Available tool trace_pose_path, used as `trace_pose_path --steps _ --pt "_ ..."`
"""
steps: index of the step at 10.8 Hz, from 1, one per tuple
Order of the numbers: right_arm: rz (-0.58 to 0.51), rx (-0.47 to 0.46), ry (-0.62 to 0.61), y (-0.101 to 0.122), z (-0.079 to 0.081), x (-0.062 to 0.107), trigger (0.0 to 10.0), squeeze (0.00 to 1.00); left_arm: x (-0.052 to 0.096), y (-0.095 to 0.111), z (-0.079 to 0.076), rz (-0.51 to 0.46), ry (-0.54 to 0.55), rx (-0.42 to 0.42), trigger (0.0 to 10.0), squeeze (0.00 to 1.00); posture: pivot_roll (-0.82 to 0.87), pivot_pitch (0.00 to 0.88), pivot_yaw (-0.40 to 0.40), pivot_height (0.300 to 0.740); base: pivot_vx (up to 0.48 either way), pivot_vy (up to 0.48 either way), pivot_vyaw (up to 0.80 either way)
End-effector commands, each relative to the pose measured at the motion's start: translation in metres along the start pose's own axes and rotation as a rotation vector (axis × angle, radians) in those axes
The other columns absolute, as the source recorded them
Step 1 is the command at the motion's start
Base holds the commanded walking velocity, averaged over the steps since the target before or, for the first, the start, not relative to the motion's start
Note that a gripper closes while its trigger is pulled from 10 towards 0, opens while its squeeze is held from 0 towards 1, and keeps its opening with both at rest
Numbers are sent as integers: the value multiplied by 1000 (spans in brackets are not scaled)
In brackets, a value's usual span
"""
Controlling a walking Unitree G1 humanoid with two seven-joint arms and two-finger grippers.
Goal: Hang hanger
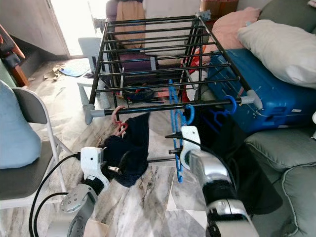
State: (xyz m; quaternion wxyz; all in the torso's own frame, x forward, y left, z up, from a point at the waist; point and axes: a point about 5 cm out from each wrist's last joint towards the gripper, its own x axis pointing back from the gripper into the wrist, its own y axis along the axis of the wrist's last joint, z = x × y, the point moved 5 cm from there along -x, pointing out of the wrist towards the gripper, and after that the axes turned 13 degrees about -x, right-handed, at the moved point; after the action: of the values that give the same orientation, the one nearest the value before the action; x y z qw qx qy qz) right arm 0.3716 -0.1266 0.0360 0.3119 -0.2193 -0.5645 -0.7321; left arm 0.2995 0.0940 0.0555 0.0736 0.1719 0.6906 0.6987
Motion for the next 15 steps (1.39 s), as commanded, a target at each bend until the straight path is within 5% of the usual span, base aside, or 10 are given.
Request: trace_pose_path --steps 1,3,7,11,15 --pt "-18 41 14 14 6 0 10000 0 1 2 1 1 4 -10 10000 0 -66 0 30 740 0 0 0" --pt "12 122 12 22 14 -4 10000 0 2 1 2 9 6 -13 10000 0 -57 0 13 740 0 0 0" --pt "58 140 25 23 21 -11 10000 0 7 -2 5 25 24 -20 10000 0 -27 0 -12 740 0 0 0" --pt "73 -3 -122 3 -23 -13 10000 0 7 -2 6 39 9 -35 10000 0 -29 0 9 740 0 0 0" --pt "46 -19 -146 8 -31 -12 10000 0 3 -2 3 46 -12 -42 10000 0 -36 0 18 740 0 0 0"
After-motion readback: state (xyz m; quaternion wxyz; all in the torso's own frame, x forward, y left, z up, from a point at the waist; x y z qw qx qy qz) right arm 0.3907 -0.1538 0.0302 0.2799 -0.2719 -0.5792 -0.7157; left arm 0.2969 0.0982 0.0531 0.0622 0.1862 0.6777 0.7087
